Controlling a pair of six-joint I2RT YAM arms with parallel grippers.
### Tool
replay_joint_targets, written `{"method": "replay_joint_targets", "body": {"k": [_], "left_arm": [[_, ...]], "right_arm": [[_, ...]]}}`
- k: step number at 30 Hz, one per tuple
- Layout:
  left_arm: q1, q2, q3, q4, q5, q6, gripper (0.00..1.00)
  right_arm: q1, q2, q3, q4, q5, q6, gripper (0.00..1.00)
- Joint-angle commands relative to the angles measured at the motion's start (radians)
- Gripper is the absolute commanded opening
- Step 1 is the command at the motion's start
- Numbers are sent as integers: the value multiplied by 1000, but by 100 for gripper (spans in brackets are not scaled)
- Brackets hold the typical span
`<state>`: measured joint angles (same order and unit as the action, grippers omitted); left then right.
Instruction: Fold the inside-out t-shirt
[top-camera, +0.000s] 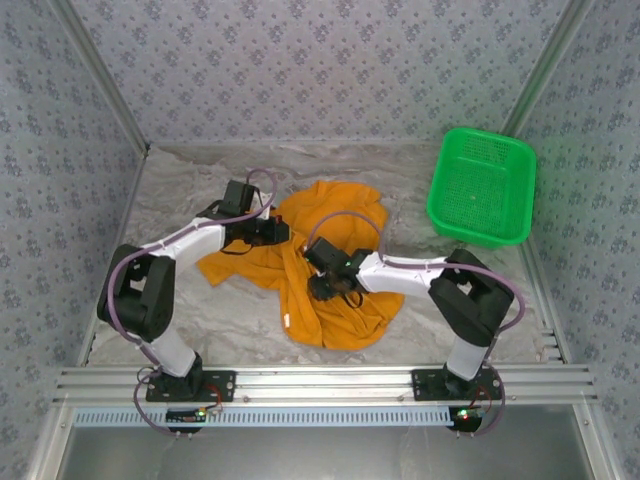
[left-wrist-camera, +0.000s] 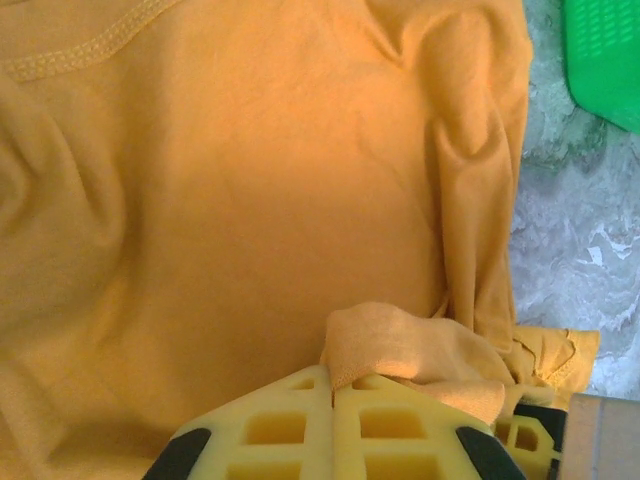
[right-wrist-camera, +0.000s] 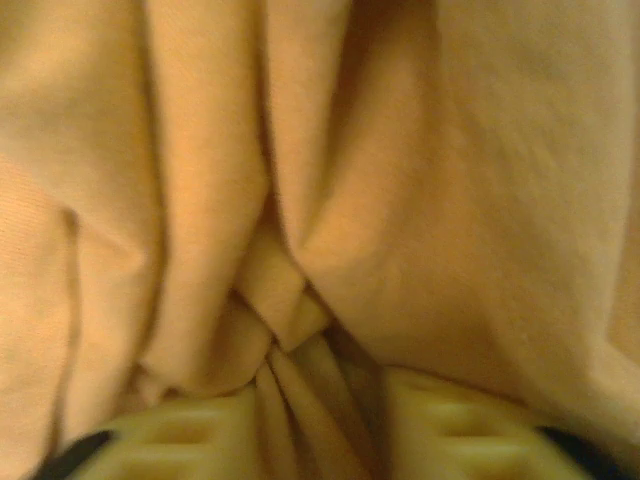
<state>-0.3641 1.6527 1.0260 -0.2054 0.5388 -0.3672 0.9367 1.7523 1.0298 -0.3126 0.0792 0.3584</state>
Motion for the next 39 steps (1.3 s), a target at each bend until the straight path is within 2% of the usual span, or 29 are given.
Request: {"method": "replay_joint_targets", "body": {"k": [1, 2, 3, 6, 8, 10, 13, 16, 18, 21, 24, 26, 29, 30, 34, 37, 39], "left_arm": [[24, 10, 26, 14, 21, -10, 0], [34, 8, 28, 12, 11, -17, 0], [48, 2, 28, 10, 1, -27, 0], [129, -35, 28, 14, -34, -103, 0], [186, -64, 21, 35, -36, -150, 0], [222, -85, 39, -15, -64, -140, 0], [272, -130, 32, -97, -170, -122, 0], [328, -166, -75, -40, -268, -212, 0], [336, -162, -137, -2, -301, -226, 0], [338, -114, -183, -31, -345, -179, 15], [335, -87, -214, -47, -262, -146, 33], [329, -106, -230, -61, -237, -145, 40], [281, -172, -199, -151, -234, -123, 42], [250, -194, -185, -180, -234, -118, 42], [60, -242, -90, -333, -201, -101, 43], [-86, -262, -106, -298, -104, -153, 47], [-131, -272, -151, -255, -52, -238, 48]], "right_arm": [[4, 14, -28, 20, 62, -48, 14], [-2, -1, -32, 13, 53, -59, 2], [-11, -21, -37, 4, 40, -70, 0], [-57, -151, -50, -34, 4, -96, 0], [-102, -290, -36, -72, -53, -116, 0], [-133, -430, -9, -96, -88, -146, 0], [-189, -614, 20, -129, -63, -152, 0], [-281, -739, -56, -128, -72, -127, 0], [-337, -757, -141, -136, -109, -114, 0], [-358, -706, -272, -132, -182, -84, 0], [-338, -627, -346, -135, -234, -52, 0], [-333, -595, -346, -182, -222, -27, 15], [-331, -601, -289, -249, -194, -35, 35], [-330, -609, -260, -269, -183, -47, 39], [-310, -609, -188, -266, -247, -106, 44], [-260, -571, -227, -210, -255, -62, 51], [-224, -548, -257, -176, -274, -20, 55]]}}
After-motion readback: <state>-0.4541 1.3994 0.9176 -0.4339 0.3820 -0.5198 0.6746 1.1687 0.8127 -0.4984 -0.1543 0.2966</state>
